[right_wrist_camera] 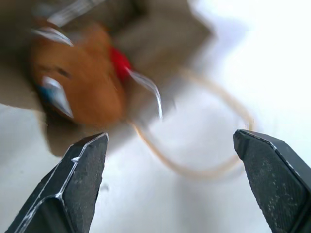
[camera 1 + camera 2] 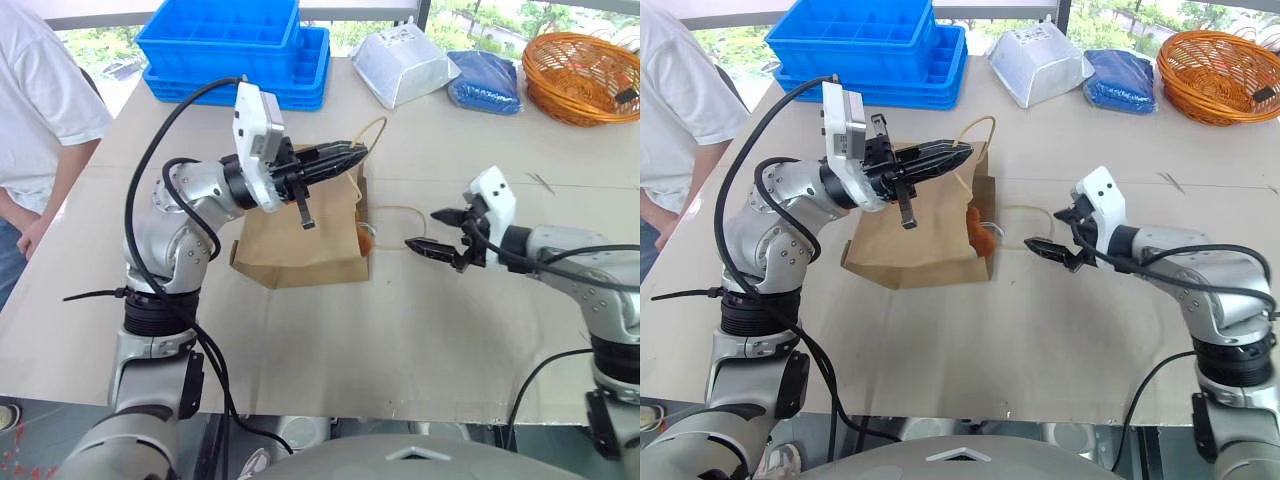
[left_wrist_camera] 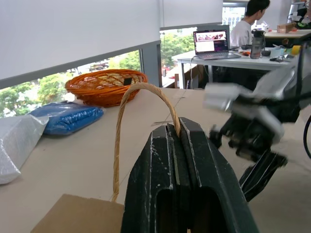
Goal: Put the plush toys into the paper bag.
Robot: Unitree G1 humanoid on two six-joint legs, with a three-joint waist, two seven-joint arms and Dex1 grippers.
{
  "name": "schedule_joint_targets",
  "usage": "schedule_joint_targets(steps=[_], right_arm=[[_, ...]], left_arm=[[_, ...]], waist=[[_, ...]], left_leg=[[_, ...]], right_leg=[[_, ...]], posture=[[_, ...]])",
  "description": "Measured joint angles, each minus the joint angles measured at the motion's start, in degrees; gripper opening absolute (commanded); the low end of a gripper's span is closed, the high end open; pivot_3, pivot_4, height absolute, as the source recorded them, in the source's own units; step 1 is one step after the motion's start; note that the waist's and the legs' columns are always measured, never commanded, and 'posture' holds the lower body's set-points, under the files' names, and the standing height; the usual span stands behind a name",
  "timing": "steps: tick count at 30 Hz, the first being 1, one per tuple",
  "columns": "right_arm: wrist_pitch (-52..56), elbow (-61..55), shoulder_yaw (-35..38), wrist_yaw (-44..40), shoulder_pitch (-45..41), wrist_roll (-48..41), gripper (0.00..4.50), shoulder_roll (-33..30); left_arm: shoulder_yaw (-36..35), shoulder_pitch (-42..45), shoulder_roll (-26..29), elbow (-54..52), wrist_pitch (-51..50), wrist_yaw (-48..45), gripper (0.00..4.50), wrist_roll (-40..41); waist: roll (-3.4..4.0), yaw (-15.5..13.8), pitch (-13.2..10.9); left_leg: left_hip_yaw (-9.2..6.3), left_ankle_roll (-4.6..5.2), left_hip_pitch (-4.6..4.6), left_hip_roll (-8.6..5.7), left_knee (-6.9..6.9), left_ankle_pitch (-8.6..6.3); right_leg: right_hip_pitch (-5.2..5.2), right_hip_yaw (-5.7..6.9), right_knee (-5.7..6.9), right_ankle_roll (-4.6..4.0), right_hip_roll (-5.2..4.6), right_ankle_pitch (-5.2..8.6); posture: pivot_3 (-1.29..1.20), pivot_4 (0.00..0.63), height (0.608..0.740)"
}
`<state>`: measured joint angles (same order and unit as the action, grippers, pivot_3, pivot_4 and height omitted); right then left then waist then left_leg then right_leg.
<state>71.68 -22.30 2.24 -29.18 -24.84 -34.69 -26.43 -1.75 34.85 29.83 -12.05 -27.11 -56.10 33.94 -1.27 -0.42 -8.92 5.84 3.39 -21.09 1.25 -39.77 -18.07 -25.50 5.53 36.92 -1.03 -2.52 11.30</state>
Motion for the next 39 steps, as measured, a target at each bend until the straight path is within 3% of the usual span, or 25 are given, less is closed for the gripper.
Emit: schedule_joint_targets(steps=[5, 11, 17, 22, 24, 26, 33, 39], right_arm=[[2.04, 5.44, -0.21, 2.79, -4.01, 0.31, 4.09, 3.13], [1.99, 8.44, -1.44, 2.96, -5.75, 0.90, 4.09, 2.11], [0.82, 5.30, 2.11, 2.10, -6.82, 0.23, 4.09, -1.68], [0.73, 7.68, -2.02, 3.44, -5.54, 2.66, 4.09, -1.27], [0.74, 8.98, -3.01, 3.40, -5.39, 2.76, 3.86, -0.29], [0.74, 9.37, -3.49, 3.27, -5.39, 2.73, 3.24, 0.14], [0.43, 9.72, -2.78, 1.93, -5.39, 1.77, 0.24, 0.99], [2.59, 9.57, 6.61, 2.02, -10.77, -4.48, 0.09, 3.63]], left_arm=[[-0.13, -0.07, 0.60, -0.94, 0.00, 0.01, 0.00, 0.06], [-0.59, -1.15, 1.13, -3.29, -0.20, 1.17, 0.00, 0.51], [-2.25, -3.08, 2.29, -4.96, -1.14, 2.75, 0.00, 1.56], [-2.23, -3.34, 2.31, -6.48, -1.53, 3.94, 0.00, 2.29], [-2.24, -3.49, 2.36, -6.91, -1.80, 4.11, 0.00, 2.34], [-2.24, -3.58, 2.36, -7.07, -2.03, 4.16, 0.00, 2.38], [-2.58, -4.30, 2.57, -7.57, -2.34, 5.17, 0.00, 3.37], [-3.98, -3.92, 0.68, -7.06, -2.44, 8.22, 0.00, 4.64]], waist=[[0.00, -0.29, 0.00], [0.00, -0.04, 0.00], [0.00, -0.05, 0.00], [0.00, 0.07, 0.00], [0.00, 0.11, 0.00], [0.00, 0.12, 0.00], [0.00, 0.12, 0.00], [0.02, 0.23, -0.02]], left_leg=[[-0.03, 0.01, -0.05, -0.02, 0.00, -0.01], [-0.04, 0.01, -0.07, -0.03, 0.00, -0.01], [-0.07, 0.01, -0.07, -0.02, 0.00, -0.01], [-0.06, 0.01, -0.07, -0.03, 0.00, -0.01], [-0.06, 0.01, -0.07, -0.02, 0.00, -0.01], [-0.06, 0.01, -0.07, -0.02, 0.00, -0.01], [-0.07, 0.01, -0.08, -0.02, 0.00, -0.01], [-0.07, 0.01, -0.08, -0.02, 0.00, -0.01]], right_leg=[[0.00, 0.02, -0.05, 0.00, 0.01, 0.00], [-0.01, 0.00, -0.05, 0.01, 0.01, 0.00], [-0.01, 0.02, -0.05, 0.01, 0.01, 0.01], [0.00, 0.00, -0.05, 0.01, 0.02, 0.00], [-0.01, 0.01, -0.04, 0.01, 0.03, 0.00], [-0.01, 0.01, -0.05, 0.01, 0.03, 0.00], [-0.01, 0.01, -0.05, 0.01, 0.02, 0.01], [-0.01, 0.01, -0.04, 0.01, 0.02, 0.00]], posture=[[0.00, 0.150, 0.740], [0.00, 0.150, 0.740], [0.00, 0.150, 0.740], [0.00, 0.150, 0.740], [0.00, 0.150, 0.740], [0.00, 0.150, 0.740], [0.00, 0.150, 0.740], [0.00, 0.150, 0.740]])
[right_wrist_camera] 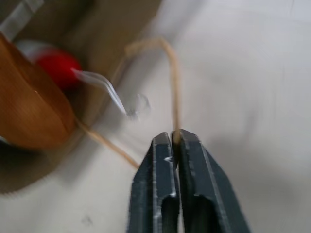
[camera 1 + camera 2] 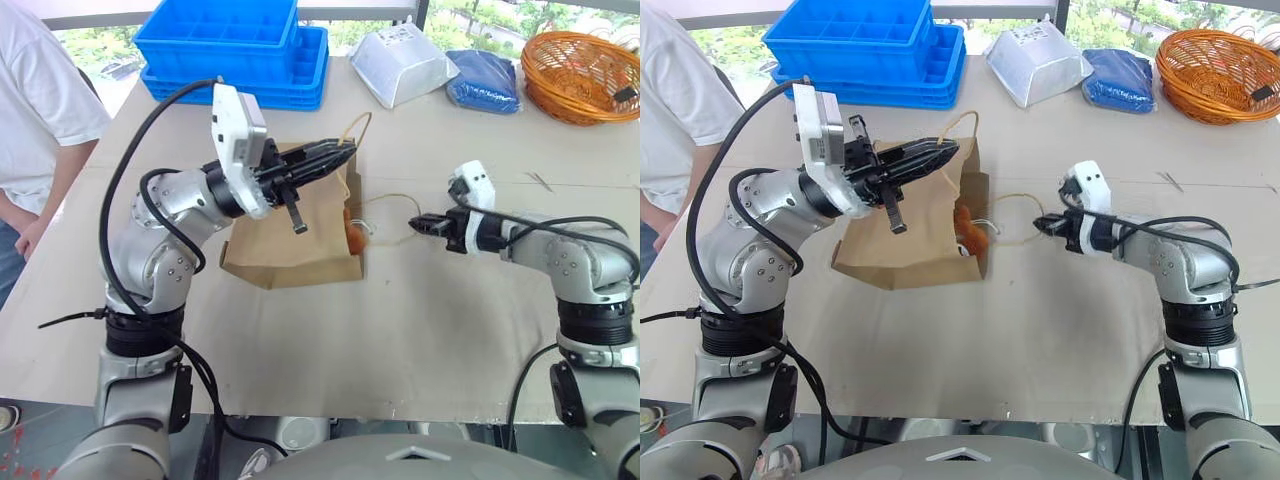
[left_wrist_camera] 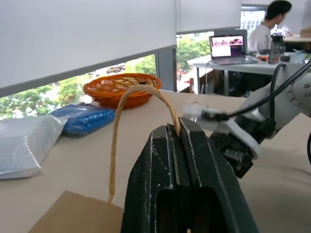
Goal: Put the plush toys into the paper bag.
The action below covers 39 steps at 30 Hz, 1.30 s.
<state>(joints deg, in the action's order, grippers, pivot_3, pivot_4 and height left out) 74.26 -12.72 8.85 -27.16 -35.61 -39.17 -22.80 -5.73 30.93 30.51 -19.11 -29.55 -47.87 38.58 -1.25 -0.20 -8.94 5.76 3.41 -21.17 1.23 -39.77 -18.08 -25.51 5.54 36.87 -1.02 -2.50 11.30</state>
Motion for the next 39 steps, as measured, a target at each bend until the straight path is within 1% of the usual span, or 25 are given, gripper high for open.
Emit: schedule_joint_targets(steps=[1, 2, 5, 6, 8, 10, 13, 15, 17, 22, 23, 24, 27, 28, 30, 32, 33, 34, 36, 37, 39], right_arm=[[1.37, 0.07, 2.36, 0.51, -2.15, -1.73, 0.09, 0.65], [4.35, 0.20, 7.28, 1.62, -8.19, -5.43, 0.09, 1.69], [9.61, -0.62, 15.26, 3.74, -18.68, -12.16, 0.09, 2.50], [11.70, -1.03, 17.41, 4.60, -21.14, -14.14, 0.09, 2.97], [15.04, -1.51, 19.64, 6.26, -23.48, -16.75, 0.09, 4.26], [17.31, -2.14, 20.29, 7.57, -23.38, -18.30, 0.09, 5.06], [17.85, -2.37, 20.29, 8.77, -18.41, -18.41, 0.09, 4.91], [17.86, -2.37, 20.08, 9.18, -15.82, -18.34, 0.09, 3.93], [17.83, -2.70, 20.16, 9.55, -16.21, -18.52, 0.09, 3.36], [17.67, -2.18, 22.33, 11.26, -18.23, -19.81, 0.09, 4.20], [16.97, -2.12, 22.71, 11.55, -19.34, -19.89, 0.09, 3.99], [16.32, -2.31, 22.45, 12.15, -19.21, -19.84, 0.09, 3.99], [15.46, 0.66, 26.89, 15.64, -21.82, -23.48, 0.09, 7.55], [15.26, 1.00, 27.24, 16.24, -23.31, -24.35, 0.09, 7.53], [14.21, -0.61, 24.04, 16.22, -23.05, -23.96, 0.09, 4.61], [13.96, -1.73, 21.39, 16.38, -18.73, -23.10, 0.09, 3.93], [14.01, -1.09, 21.28, 16.80, -17.18, -23.25, 0.09, 4.49], [13.97, 0.44, 22.14, 17.73, -17.58, -24.48, 0.09, 5.51], [12.76, 2.67, 23.44, 19.67, -22.82, -27.18, 0.09, 6.43], [12.00, 2.47, 23.34, 20.22, -26.03, -28.35, 0.09, 5.95], [11.20, 0.97, 22.36, 20.26, -26.72, -29.51, 0.09, 4.76]], left_arm=[[-0.79, 0.63, -0.80, 0.58, -0.22, 0.97, 0.00, 0.70], [-2.56, 2.55, -1.89, 2.51, -0.98, 2.85, 0.00, 2.35], [-5.67, 4.09, -2.32, 4.90, -1.30, 4.88, 0.00, 4.04], [-6.30, 3.96, -2.79, 6.00, -1.54, 5.66, 0.00, 4.45], [-6.79, 3.07, -3.68, 7.72, -2.09, 6.50, 0.00, 4.51], [-6.54, 1.76, -4.56, 9.62, -2.02, 6.80, 0.00, 4.21], [-3.91, -1.90, -3.59, 11.82, 0.54, 5.04, 0.00, 0.16], [-2.52, -3.67, -3.62, 12.26, 0.58, 4.41, 0.00, -0.77], [-2.01, -3.79, -3.71, 12.02, 1.14, 3.96, 0.00, -1.32], [-2.80, -0.28, -5.24, 11.09, 1.05, 5.11, 0.00, 0.19], [-3.01, 2.01, -5.52, 10.83, 0.28, 6.08, 0.00, 1.17], [-2.99, 2.93, -4.59, 10.50, 0.79, 6.00, 0.00, 0.67], [-3.07, 4.10, -4.28, 10.65, -0.20, 6.22, 0.00, 1.26], [-3.11, 5.24, -4.51, 10.68, -0.65, 6.75, 0.00, 1.78], [-3.49, 7.97, -4.23, 11.15, -1.03, 7.16, 0.00, 2.03], [-3.29, 6.51, -2.07, 11.92, 0.70, 6.44, 0.00, -0.32], [-2.92, 4.94, -1.29, 12.67, 1.38, 5.87, 0.00, -1.75], [-2.84, 4.17, -1.43, 13.57, 1.17, 5.79, 0.00, -2.05], [-2.73, 5.54, -3.02, 14.80, 0.50, 6.64, 0.00, -1.71], [-2.76, 7.45, -3.37, 15.20, 0.28, 7.04, 0.00, -1.34], [-3.05, 9.57, -3.08, 15.25, 0.73, 6.96, 0.00, -1.43]], waist=[[0.03, 0.00, -0.02], [0.09, 0.03, -0.06], [0.12, 0.14, -0.02], [0.12, 0.17, -0.01], [0.10, 0.22, 0.00], [0.10, 0.16, 0.00], [0.07, 0.15, 0.07], [0.12, 0.21, 0.04], [0.13, 0.38, 0.03], [0.14, 0.73, 0.03], [0.13, 0.75, 0.03], [0.15, 0.90, 0.06], [0.22, 1.07, 0.01], [0.27, 0.97, -0.02], [0.21, 0.76, 0.08], [0.20, 0.86, 0.32], [0.34, 0.95, 0.24], [0.51, 1.08, 0.08], [0.67, 0.97, -0.26], [0.65, 0.87, -0.25], [0.55, 0.78, -0.09]], left_leg=[[0.00, 0.00, -0.03, 0.00, 0.00, 0.00], [0.00, 0.00, -0.10, 0.00, -0.01, 0.00], [-0.08, 0.00, -0.05, 0.00, 0.00, 0.00], [-0.10, 0.00, -0.05, 0.00, 0.06, 0.00], [-0.13, 0.00, -0.11, -0.01, 0.06, 0.00], [-0.13, 0.00, -0.20, -0.02, 0.05, 0.00], [-0.10, 0.01, -0.19, -0.06, 0.05, 0.00], [-0.10, 0.01, -0.44, -0.06, 0.00, 0.00], [-0.15, 0.01, -0.46, -0.04, -0.05, 0.01], [-0.17, 0.00, -0.47, -0.03, -0.09, 0.01], [-0.19, 0.00, -0.47, -0.03, -0.09, 0.01], [-0.19, 0.00, -0.39, -0.03, -0.09, 0.00], [-0.15, 0.00, -0.46, -0.02, -0.09, 0.01], [-0.19, 0.00, -0.53, -0.02, -0.12, 0.01], [-0.33, 0.00, -0.47, -0.02, -0.14, 0.01], [-0.27, 0.01, -0.37, -0.03, -0.10, 0.00], [-0.19, 0.02, -0.46, -0.04, -0.11, 0.00], [-0.11, 0.03, -0.61, -0.04, -0.15, 0.01], [-0.15, 0.03, -0.87, -0.03, -0.42, 0.02], [-0.24, 0.02, -0.84, 0.00, -0.42, 0.02], [-0.48, 0.01, -0.55, 0.05, -0.38, 0.02]], right_leg=[[-0.03, 0.00, 0.01, 0.00, 0.00, -0.01], [-0.12, 0.00, 0.05, -0.01, -0.01, -0.02], [-0.07, 0.04, 0.09, -0.03, 0.01, -0.02], [-0.07, 0.04, 0.07, -0.03, 0.01, -0.02], [-0.07, 0.05, 0.04, -0.03, 0.00, -0.02], [-0.10, 0.06, -0.02, -0.02, -0.01, -0.02], [-0.07, 0.05, -0.04, -0.02, -0.02, -0.02], [-0.30, 0.07, -0.02, -0.02, -0.04, -0.02], [-0.33, 0.10, 0.02, -0.02, -0.03, -0.03], [-0.33, 0.11, 0.06, -0.02, -0.02, -0.02], [-0.32, 0.12, 0.06, -0.02, -0.02, -0.03], [-0.24, 0.11, 0.05, -0.02, -0.01, -0.02], [-0.32, 0.09, 0.07, -0.02, 0.00, -0.03], [-0.37, 0.13, 0.08, -0.02, -0.02, -0.03], [-0.17, 0.16, 0.05, -0.02, 0.01, -0.02], [-0.04, 0.10, 0.00, 0.00, 0.00, -0.02], [-0.14, 0.04, -0.04, 0.00, 0.00, -0.01], [-0.35, -0.04, 0.00, 0.02, 0.00, -0.03], [-0.63, 0.00, 0.27, 0.01, 0.00, -0.04], [-0.59, 0.06, 0.27, 0.00, 0.04, -0.03], [-0.12, 0.07, 0.14, 0.00, 0.18, -0.02]], posture=[[0.00, 0.150, 0.740], [0.00, 0.150, 0.740], [0.00, 0.150, 0.740], [0.00, 0.150, 0.740], [0.00, 0.150, 0.740], [0.00, 0.150, 0.740], [0.00, 0.150, 0.740], [0.00, 0.150, 0.740], [0.00, 0.150, 0.740], [0.00, 0.150, 0.740], [0.00, 0.150, 0.740], [0.00, 0.150, 0.740], [0.00, 0.150, 0.740], [0.00, 0.150, 0.740], [0.00, 0.150, 0.740], [0.00, 0.150, 0.740], [0.00, 0.150, 0.740], [0.00, 0.150, 0.740], [0.00, 0.150, 0.740], [0.00, 0.150, 0.740], [0.00, 0.150, 0.740]])
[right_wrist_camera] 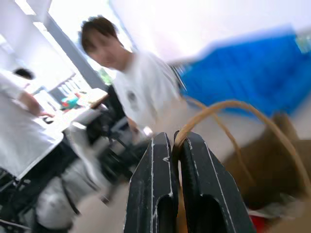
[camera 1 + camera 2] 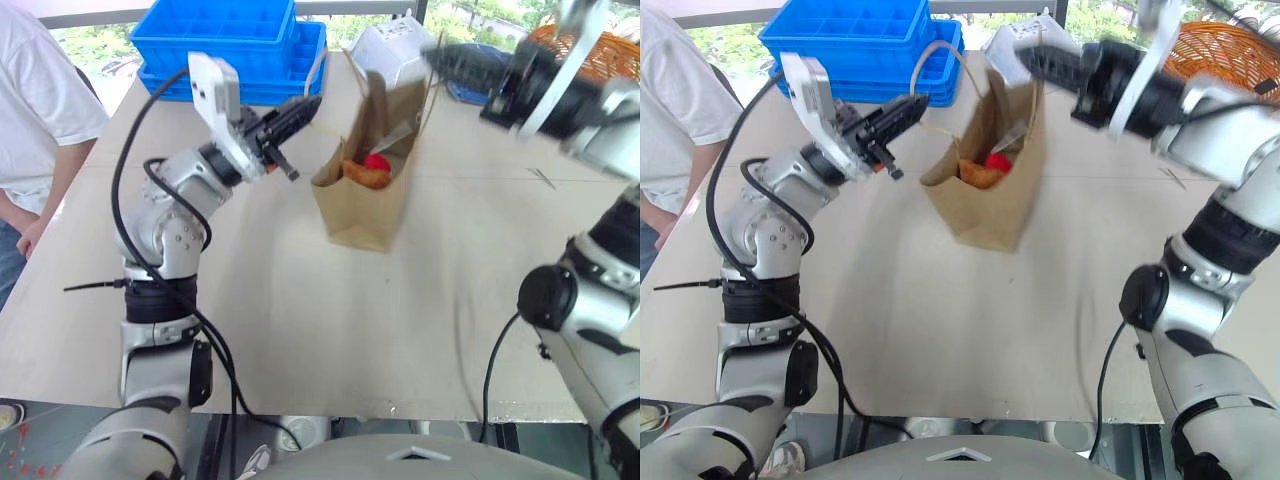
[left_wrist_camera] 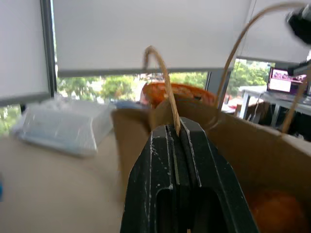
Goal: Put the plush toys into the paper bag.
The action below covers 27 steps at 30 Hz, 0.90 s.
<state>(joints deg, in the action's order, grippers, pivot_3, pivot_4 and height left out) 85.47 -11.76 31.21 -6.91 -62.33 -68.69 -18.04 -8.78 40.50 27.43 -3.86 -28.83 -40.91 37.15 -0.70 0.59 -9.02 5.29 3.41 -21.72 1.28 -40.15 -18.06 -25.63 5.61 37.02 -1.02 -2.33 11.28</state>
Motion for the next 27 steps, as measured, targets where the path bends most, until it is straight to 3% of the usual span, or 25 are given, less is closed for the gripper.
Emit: schedule_joint_targets(steps=[4, 11, 14, 19, 22, 27], right_arm=[[0.22, -0.87, -3.52, 1.95, 8.13, -1.42, 0.09, 1.31], [-2.21, -2.09, -8.64, 3.71, 10.79, -2.55, 0.09, 2.34], [-3.26, -1.33, -9.14, 4.47, 11.86, -2.53, 0.90, 1.24], [-5.13, -0.58, -9.54, 5.09, 10.74, -3.59, 3.28, -1.05], [-5.58, -0.96, -10.01, 3.46, 11.34, -4.23, 3.28, -4.75], [-6.46, -5.53, -10.45, -5.32, 17.55, -4.40, 3.28, -15.92]], left_arm=[[2.17, -3.86, 1.41, -0.30, 0.61, -2.13, 0.00, -2.18], [5.43, -3.66, 2.24, -0.39, 1.29, -4.16, 0.00, -5.13], [7.01, -0.61, 3.49, 2.75, 2.33, -6.97, 1.02, -7.02], [7.04, 4.19, 5.25, 7.06, 1.14, -11.89, 3.23, -7.35], [4.55, 2.39, 7.63, 5.28, -5.96, -11.86, 3.23, -3.45], [-2.55, -8.20, 10.57, -8.48, -15.45, -9.20, 3.23, 5.67]], waist=[[0.02, 0.24, 0.09], [0.06, 0.10, 0.02], [0.06, -0.02, 0.02], [0.06, 0.27, 0.02], [0.06, 0.36, 0.02], [0.05, -0.03, 0.01]], left_leg=[[0.19, 0.02, -0.08, -0.01, 0.09, -0.01], [0.16, 0.01, -0.12, -0.01, 0.08, 0.00], [0.16, 0.02, -0.16, -0.02, 0.06, 0.00], [0.15, 0.01, -0.12, 0.03, 0.07, 0.00], [0.15, 0.02, -0.13, 0.06, 0.07, 0.00], [0.03, 0.03, -0.20, 0.04, 0.07, -0.01]], right_leg=[[-0.06, -0.18, -0.16, 0.01, -0.02, 0.00], [-0.15, -0.16, -0.10, 0.01, -0.01, 0.00], [-0.15, -0.15, -0.12, 0.01, -0.01, 0.00], [-0.15, -0.17, -0.12, 0.01, 0.05, 0.00], [-0.16, -0.19, -0.15, 0.02, 0.04, 0.01], [-0.15, -0.18, -0.23, 0.03, -0.01, 0.02]], posture=[[0.00, 0.150, 0.740], [0.00, 0.150, 0.740], [0.00, 0.150, 0.740], [0.00, 0.150, 0.740], [0.00, 0.150, 0.740], [0.00, 0.150, 0.740]])
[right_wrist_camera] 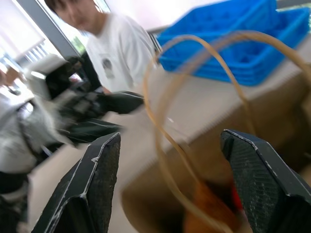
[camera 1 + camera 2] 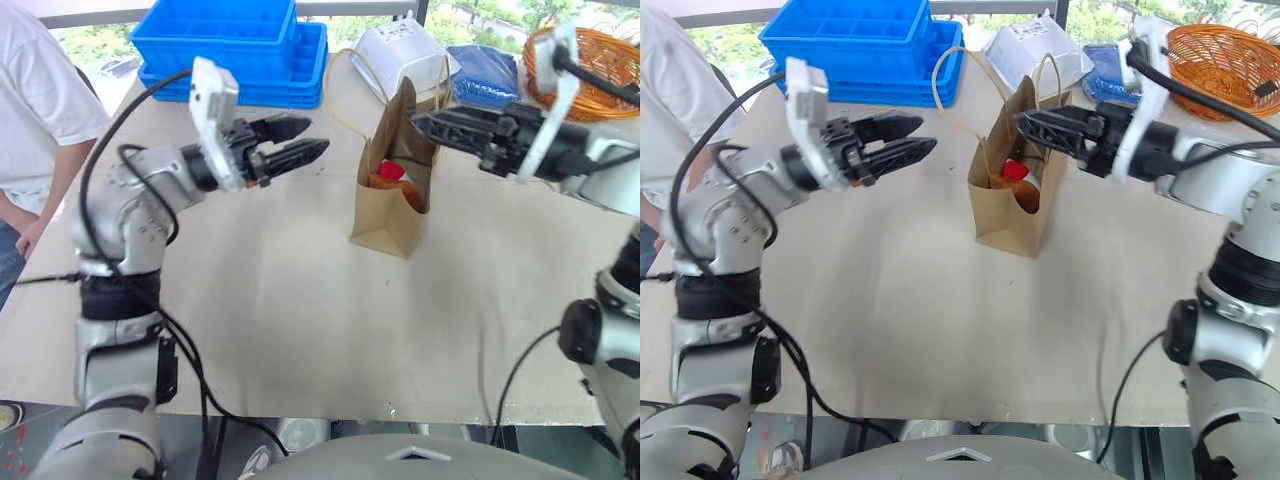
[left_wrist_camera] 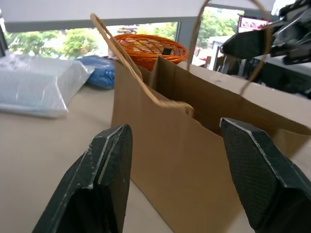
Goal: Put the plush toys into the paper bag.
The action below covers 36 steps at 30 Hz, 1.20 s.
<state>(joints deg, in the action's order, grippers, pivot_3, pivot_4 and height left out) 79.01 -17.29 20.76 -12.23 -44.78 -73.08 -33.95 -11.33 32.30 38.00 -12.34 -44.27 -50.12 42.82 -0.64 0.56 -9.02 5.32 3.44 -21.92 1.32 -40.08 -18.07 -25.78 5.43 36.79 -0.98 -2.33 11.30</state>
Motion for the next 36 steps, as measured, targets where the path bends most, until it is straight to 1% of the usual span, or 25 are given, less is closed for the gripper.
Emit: schedule_joint_targets(steps=[2, 5, 8, 10, 12, 14, 15, 16, 18, 21, 23, 27, 28, 36], right_arm=[[-1.69, -2.33, -0.08, -4.66, 2.44, 0.29, 3.28, -3.66], [-5.54, -4.43, -0.01, -11.74, 7.08, 2.99, 3.28, -9.95], [-9.48, -5.67, -0.13, -17.54, 12.64, 6.72, 3.28, -15.03], [-14.04, -8.31, -1.94, -22.46, 20.24, 12.93, 3.28, -20.76], [-16.69, -9.48, -4.08, -24.87, 24.17, 16.31, 2.77, -21.37], [-19.71, -10.75, -6.21, -27.02, 27.93, 18.86, 2.05, -21.10], [-21.01, -11.39, -7.16, -27.95, 29.23, 19.83, 1.54, -21.10], [-22.43, -11.99, -8.08, -28.91, 30.33, 21.04, 1.03, -21.09], [-25.75, -12.82, -10.13, -30.03, 31.90, 23.97, 0.07, -20.74], [-30.21, -12.97, -14.34, -30.61, 32.45, 29.28, 0.02, -19.74], [-33.30, -11.85, -18.63, -30.64, 30.62, 33.09, 0.02, -16.72], [-36.98, -8.14, -24.56, -31.08, 25.79, 37.91, 0.02, -11.44], [-37.54, -7.40, -25.61, -31.16, 24.59, 38.92, 0.02, -10.28], [-40.40, -4.14, -31.36, -33.87, 19.58, 43.17, 0.02, -5.07]], left_arm=[[-0.67, -3.89, -0.14, -5.11, -1.59, 1.94, 3.23, 1.67], [1.27, -9.06, -1.89, -10.43, -1.68, 4.94, 3.23, 1.39], [4.88, -10.39, -4.59, -13.09, 0.21, 8.63, 3.23, -1.53], [7.52, -11.69, -7.46, -14.00, 2.70, 11.92, 3.23, -4.88], [8.59, -12.54, -9.07, -13.87, 3.62, 13.68, 3.23, -6.34], [9.60, -13.15, -9.37, -14.02, 3.61, 13.23, 3.76, -5.92], [9.67, -13.52, -9.37, -14.04, 3.61, 12.71, 4.07, -5.52], [9.72, -13.80, -9.29, -14.04, 3.62, 12.36, 4.49, -5.50], [9.88, -13.91, -8.61, -13.99, 3.77, 11.54, 4.50, -5.68], [10.62, -13.28, -7.94, -13.09, 4.54, 9.96, 4.50, -6.21], [11.55, -12.41, -7.85, -11.60, 4.90, 8.78, 4.50, -6.68], [13.11, -11.15, -8.12, -10.06, 6.10, 7.03, 4.50, -7.37], [13.83, -10.53, -8.29, -9.54, 6.41, 6.56, 4.50, -7.76], [15.06, -7.94, -8.44, -5.47, 9.36, 4.19, 4.50, -10.14]], waist=[[0.00, -0.21, 0.00], [-0.04, -0.53, -0.01], [-0.07, -1.11, -0.03], [-0.10, -1.41, -0.01], [-0.18, -1.24, -0.02], [-0.17, -1.18, -0.03], [-0.17, -1.19, -0.03], [-0.17, -1.23, -0.04], [-0.17, -1.33, -0.03], [-0.17, -1.38, -0.03], [-0.20, -1.27, -0.02], [-0.20, -1.33, -0.02], [-0.20, -1.36, -0.02], [-0.19, -1.31, -0.02]], left_leg=[[-0.03, 0.00, 0.02, -0.02, 0.00, 0.00], [-0.04, 0.01, 0.08, -0.04, -0.02, -0.01], [-0.04, 0.02, 0.10, -0.05, -0.03, -0.01], [-0.05, 0.02, 0.12, -0.04, -0.03, -0.01], [-0.06, 0.02, 0.11, -0.03, -0.03, -0.01], [-0.04, 0.01, 0.15, -0.02, -0.03, -0.01], [-0.04, 0.01, 0.15, -0.02, -0.03, -0.01], [-0.07, 0.01, 0.15, -0.01, -0.03, -0.01], [-0.07, 0.01, 0.14, -0.02, -0.03, -0.01], [-0.06, 0.01, 0.13, -0.03, -0.06, -0.01], [-0.06, 0.01, 0.14, -0.03, -0.07, -0.01], [-0.06, 0.00, 0.14, -0.03, -0.08, 0.00], [-0.06, 0.01, 0.14, -0.03, -0.10, 0.00], [-0.09, 0.00, 0.11, -0.03, -0.13, 0.00]], right_leg=[[0.07, 0.01, -0.03, 0.01, 0.00, 0.01], [0.16, -0.01, -0.02, 0.03, 0.01, 0.01], [0.16, -0.07, -0.02, 0.03, 0.05, 0.02], [0.18, -0.09, -0.02, 0.03, 0.07, 0.02], [0.16, -0.14, -0.03, 0.03, 0.11, 0.02], [0.14, -0.19, 0.01, 0.03, 0.12, 0.03], [0.13, -0.19, 0.01, 0.05, 0.13, 0.04], [0.13, -0.18, 0.01, 0.18, 0.14, 0.12], [0.13, -0.18, 0.00, 0.23, 0.14, 0.15], [0.14, -0.18, -0.02, 0.28, 0.13, 0.18], [0.14, -0.19, -0.02, 0.28, 0.16, 0.19], [0.14, -0.20, 0.00, 0.21, 0.18, 0.15], [0.14, -0.19, 0.00, 0.06, 0.18, 0.06], [0.14, -0.13, 0.01, 0.04, 0.16, 0.04]], posture=[[0.00, 0.150, 0.740], [0.00, 0.150, 0.740], [0.00, 0.150, 0.740], [0.00, 0.150, 0.740], [0.00, 0.150, 0.740], [0.00, 0.150, 0.740], [0.00, 0.150, 0.740], [0.00, 0.150, 0.740], [0.00, 0.150, 0.740], [0.00, 0.150, 0.740], [0.00, 0.150, 0.740], [0.00, 0.150, 0.740], [0.00, 0.150, 0.740], [0.00, 0.150, 0.740]])
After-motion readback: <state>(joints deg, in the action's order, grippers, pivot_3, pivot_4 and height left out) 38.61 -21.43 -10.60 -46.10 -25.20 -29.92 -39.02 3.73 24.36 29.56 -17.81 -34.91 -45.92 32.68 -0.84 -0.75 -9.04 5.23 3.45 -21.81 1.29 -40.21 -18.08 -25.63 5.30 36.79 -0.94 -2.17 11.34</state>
